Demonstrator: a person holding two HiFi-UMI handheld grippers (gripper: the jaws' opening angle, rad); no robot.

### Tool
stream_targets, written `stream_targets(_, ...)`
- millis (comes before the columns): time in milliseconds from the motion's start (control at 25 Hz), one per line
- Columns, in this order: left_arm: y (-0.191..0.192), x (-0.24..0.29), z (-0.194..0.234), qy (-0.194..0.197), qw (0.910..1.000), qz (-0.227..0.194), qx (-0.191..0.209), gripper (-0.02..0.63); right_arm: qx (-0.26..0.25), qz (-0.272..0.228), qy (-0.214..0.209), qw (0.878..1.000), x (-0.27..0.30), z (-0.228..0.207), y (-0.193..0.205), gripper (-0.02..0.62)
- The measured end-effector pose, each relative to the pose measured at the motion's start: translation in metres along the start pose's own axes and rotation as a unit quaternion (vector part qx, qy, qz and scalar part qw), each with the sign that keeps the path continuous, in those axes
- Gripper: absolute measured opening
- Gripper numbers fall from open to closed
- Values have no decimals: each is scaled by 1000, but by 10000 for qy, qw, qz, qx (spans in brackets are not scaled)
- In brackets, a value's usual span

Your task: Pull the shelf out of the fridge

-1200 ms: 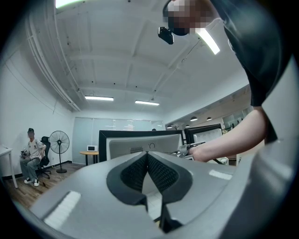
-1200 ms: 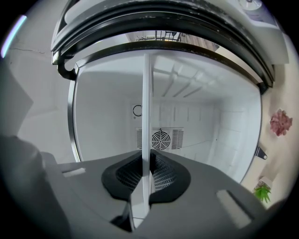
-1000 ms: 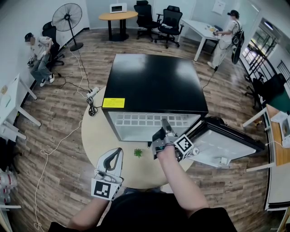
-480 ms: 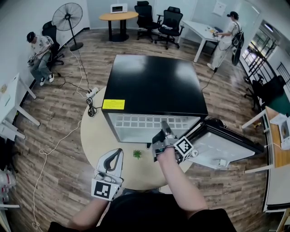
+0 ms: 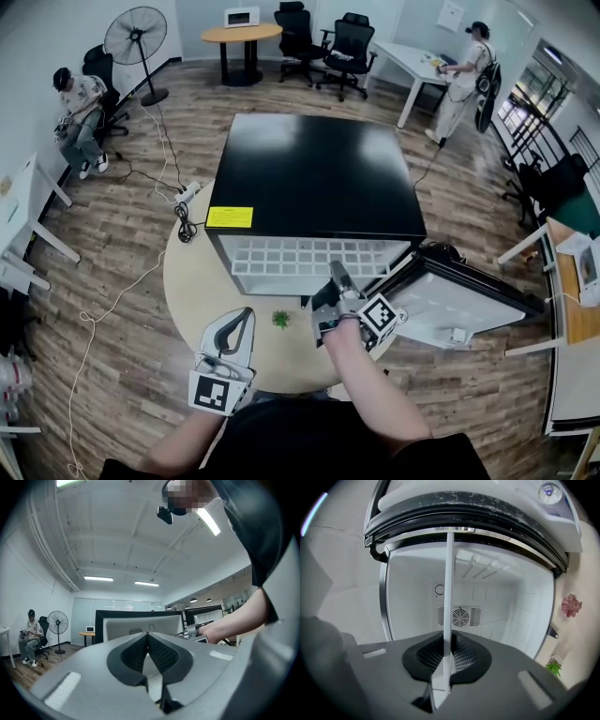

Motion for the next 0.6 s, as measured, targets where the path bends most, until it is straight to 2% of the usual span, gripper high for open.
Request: stream_targets(600, -2, -4, 0, 46, 10000, -17, 2, -2, -81, 11, 99, 9999, -29, 2, 9, 20)
Point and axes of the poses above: the fingertips, and each gripper's own axes: x forward along the fingers, z to its left, y out of its underside, the point moved 3 cm from there along -x, backward along the fingers, and after that the axes turned 4 degrees about -z, right-handed, at the moved point
